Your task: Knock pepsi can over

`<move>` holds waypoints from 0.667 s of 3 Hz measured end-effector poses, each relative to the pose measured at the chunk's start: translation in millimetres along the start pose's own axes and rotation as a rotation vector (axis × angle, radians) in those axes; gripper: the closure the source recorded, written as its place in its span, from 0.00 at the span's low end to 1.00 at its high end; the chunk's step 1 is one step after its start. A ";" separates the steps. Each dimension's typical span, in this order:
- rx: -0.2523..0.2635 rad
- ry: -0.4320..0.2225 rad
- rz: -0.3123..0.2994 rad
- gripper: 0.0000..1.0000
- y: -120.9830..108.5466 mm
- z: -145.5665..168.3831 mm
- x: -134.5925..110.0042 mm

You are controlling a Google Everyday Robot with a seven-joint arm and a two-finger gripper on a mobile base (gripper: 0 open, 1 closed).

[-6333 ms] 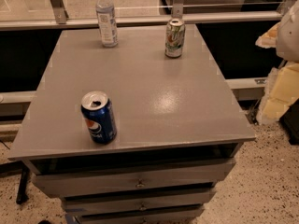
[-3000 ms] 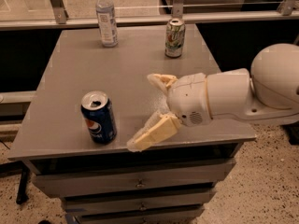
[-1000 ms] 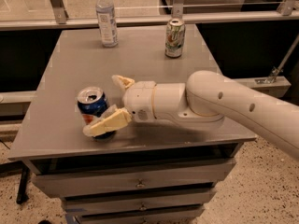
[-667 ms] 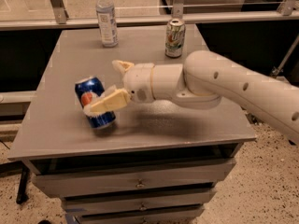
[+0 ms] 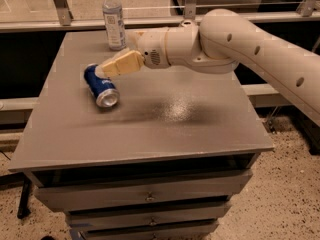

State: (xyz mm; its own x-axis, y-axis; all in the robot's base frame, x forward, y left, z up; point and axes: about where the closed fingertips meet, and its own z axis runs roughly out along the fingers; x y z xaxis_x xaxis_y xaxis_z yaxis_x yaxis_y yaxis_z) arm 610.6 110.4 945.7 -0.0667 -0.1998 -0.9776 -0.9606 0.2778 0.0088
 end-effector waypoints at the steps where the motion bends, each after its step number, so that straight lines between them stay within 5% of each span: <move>1: 0.012 0.009 0.030 0.00 -8.7 -6.8 2.7; 2: 0.022 0.017 0.064 0.00 -6.1 -18.1 17.6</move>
Offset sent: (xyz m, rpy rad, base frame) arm -0.0076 -0.0463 -0.0334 -0.0018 0.1069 -0.0687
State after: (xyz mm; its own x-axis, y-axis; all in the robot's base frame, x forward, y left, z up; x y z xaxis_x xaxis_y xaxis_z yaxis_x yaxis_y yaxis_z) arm 610.5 88.2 932.2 -0.1324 -0.1970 -0.9714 -0.9480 0.3114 0.0661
